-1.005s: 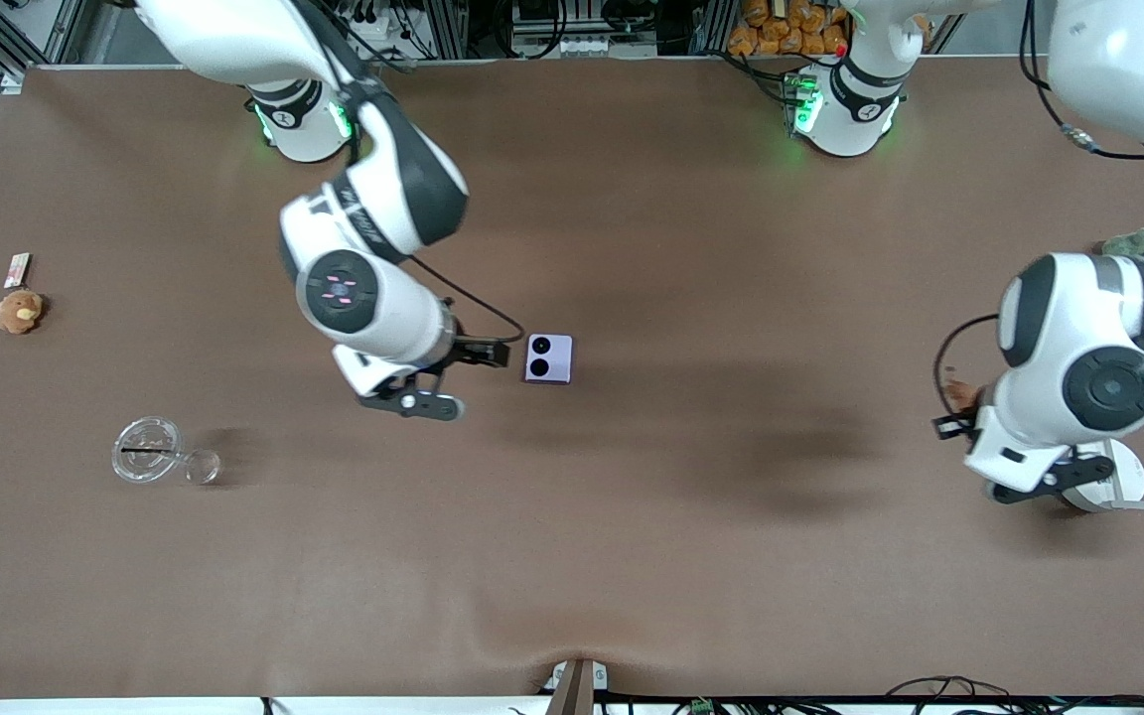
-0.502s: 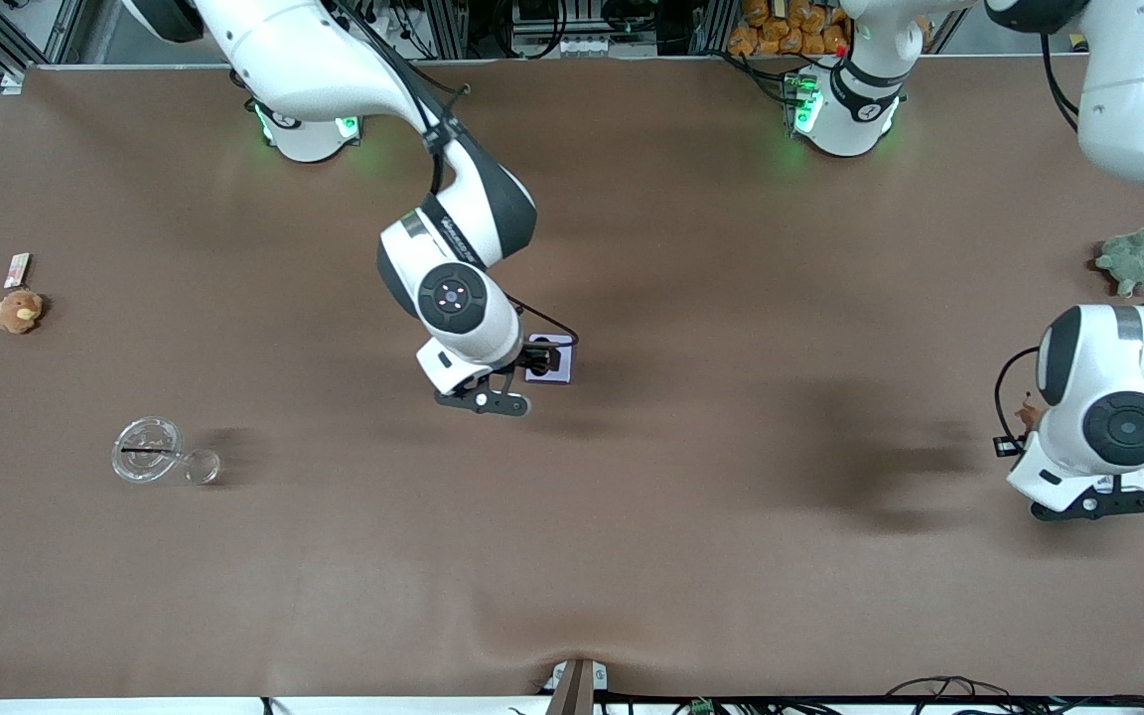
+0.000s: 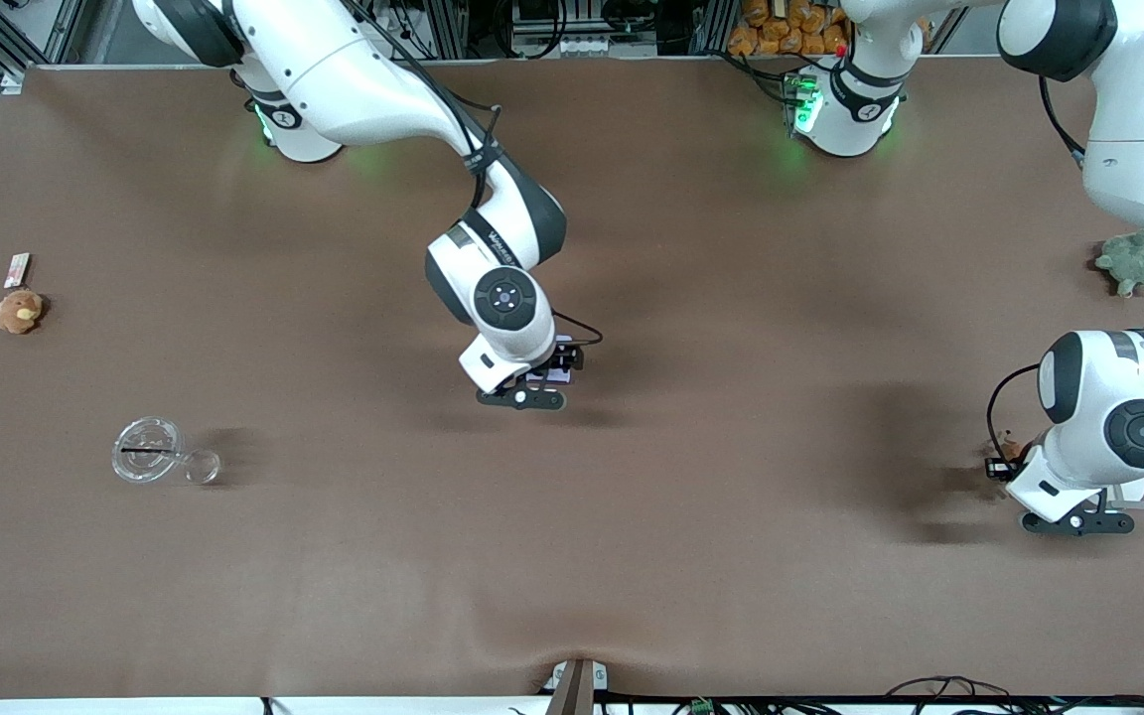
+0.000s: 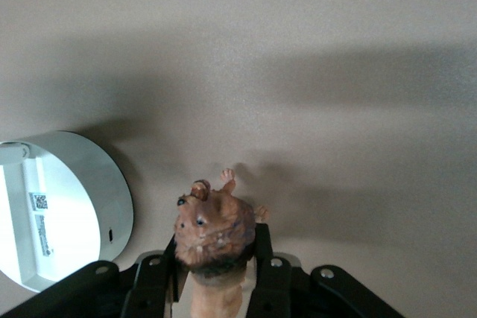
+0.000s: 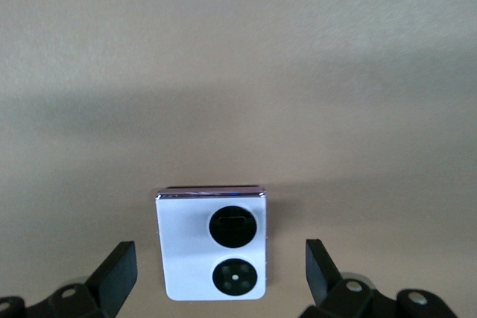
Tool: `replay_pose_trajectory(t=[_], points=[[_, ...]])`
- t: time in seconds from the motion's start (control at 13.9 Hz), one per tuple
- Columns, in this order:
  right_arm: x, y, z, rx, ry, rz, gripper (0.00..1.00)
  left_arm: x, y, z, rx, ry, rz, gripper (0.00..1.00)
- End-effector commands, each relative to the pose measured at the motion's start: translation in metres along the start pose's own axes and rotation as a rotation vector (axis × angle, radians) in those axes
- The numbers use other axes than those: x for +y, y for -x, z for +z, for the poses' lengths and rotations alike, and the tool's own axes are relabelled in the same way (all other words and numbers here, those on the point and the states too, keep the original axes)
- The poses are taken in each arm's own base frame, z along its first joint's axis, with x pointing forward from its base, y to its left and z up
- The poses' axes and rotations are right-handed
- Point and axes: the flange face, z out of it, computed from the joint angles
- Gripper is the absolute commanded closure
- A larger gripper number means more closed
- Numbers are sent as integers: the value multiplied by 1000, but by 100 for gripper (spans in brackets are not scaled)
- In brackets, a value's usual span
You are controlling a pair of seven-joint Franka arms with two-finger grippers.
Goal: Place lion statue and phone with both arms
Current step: 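Lower the lion beside the white base while the right gripper grasps the phone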
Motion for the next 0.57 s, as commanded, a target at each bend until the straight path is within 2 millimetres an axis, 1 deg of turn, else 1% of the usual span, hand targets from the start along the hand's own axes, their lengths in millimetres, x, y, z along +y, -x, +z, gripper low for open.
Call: replay_pose_trajectory(t=[0.0, 0.07, 0.22, 0.36, 0.5], points=[[-5, 4, 17, 24, 26, -15, 0, -4, -4, -6, 21, 21, 9, 100], [-10, 8, 21, 31, 21, -24, 0, -4, -5, -5, 22, 21, 10, 100], [-7, 11, 30, 19, 33, -24, 0, -3, -5, -4, 25, 23, 9, 100], [-8, 12, 30, 21, 33, -26, 0, -8, -13, -3, 41, 23, -7, 100], [-8, 12, 31, 25, 30, -27, 0, -7, -13, 0, 39, 24, -8, 100]])
